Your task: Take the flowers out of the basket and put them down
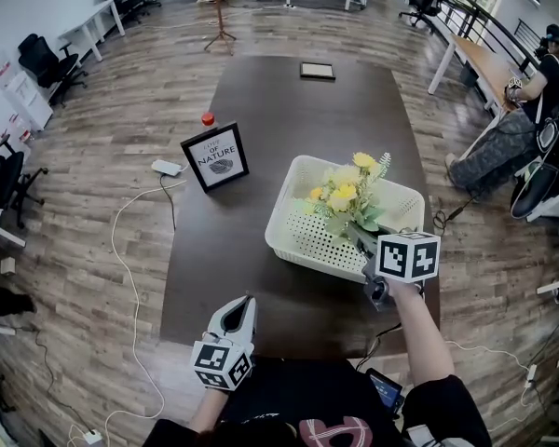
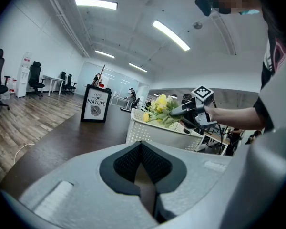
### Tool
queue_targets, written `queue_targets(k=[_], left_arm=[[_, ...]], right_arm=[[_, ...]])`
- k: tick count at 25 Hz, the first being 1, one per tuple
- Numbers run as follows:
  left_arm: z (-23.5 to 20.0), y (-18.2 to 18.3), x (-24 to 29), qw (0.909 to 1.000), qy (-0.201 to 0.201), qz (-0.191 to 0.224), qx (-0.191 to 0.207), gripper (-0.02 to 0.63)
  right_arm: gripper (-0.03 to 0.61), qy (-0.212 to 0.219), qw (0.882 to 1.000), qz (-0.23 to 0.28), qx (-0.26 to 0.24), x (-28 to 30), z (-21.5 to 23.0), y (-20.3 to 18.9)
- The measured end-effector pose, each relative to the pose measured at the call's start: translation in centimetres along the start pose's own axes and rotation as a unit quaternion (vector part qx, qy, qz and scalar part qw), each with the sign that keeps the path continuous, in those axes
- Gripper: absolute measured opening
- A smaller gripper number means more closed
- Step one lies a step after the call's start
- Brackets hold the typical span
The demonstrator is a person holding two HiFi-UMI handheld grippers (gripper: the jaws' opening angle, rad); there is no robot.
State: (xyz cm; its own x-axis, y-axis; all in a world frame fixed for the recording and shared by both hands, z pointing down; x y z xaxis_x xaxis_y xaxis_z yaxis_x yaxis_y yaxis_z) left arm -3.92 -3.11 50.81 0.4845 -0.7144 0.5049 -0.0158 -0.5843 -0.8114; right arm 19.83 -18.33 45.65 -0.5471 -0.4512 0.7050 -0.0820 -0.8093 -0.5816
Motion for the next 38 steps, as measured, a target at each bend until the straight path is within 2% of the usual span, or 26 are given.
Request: queue_targets(k=[4,9,24,28,34,38], left_arm=[[0.0,-0.1,-0.2,1.0,0.0,0.002,-0.001,0.009],[-0.3,-0.4,-0.1,1.0,-0.002,-0.001,-0.006,0.009],[-1.2,-1.5,-0.9,0.9998,-0.002,-0.008,-0.018,0.009],[-1.5,-1.1,-0.9,0.9998,-0.004,-0.008,-0.017,0.009],[-1.9,-1.2,-1.3,0.9998,-0.002,-0.007,-0.019,0.009],[-4.1,-1.8,-2.2,0.9997,0.003,-0.002,-0.025,0.009]], right_arm=[[0.046,-0.005,1.0,0.019,-0.012,-0.6,-0.9,0.2],[0.046,-0.037,0.997,0.035,-0.058,-0.9,-2.2,0.4],[0.046,-0.017,0.99,0.105,-0.098,-2.6,-6.8,0.3],[0.046,0.001,0.987,0.124,-0.099,-2.8,-8.0,0.9],[0.046,0.017,0.984,0.132,-0.117,-2.5,-10.0,1.0],[0.046,0.024,0.983,0.136,-0.121,-0.6,-12.3,0.7]])
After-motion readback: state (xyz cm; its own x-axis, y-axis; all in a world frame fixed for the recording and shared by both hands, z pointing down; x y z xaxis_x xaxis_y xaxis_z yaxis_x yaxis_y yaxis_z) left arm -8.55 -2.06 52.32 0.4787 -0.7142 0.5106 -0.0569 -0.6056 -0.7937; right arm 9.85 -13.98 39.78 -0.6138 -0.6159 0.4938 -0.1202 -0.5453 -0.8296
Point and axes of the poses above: the fingertips, and each gripper's own axes: x forward along the fingers, z to its right, y out of its top, the point moved 3 cm from there along -x, backward along the fingers, and after that the axes turned 14 degrees about -z, right-handed, at the moved point
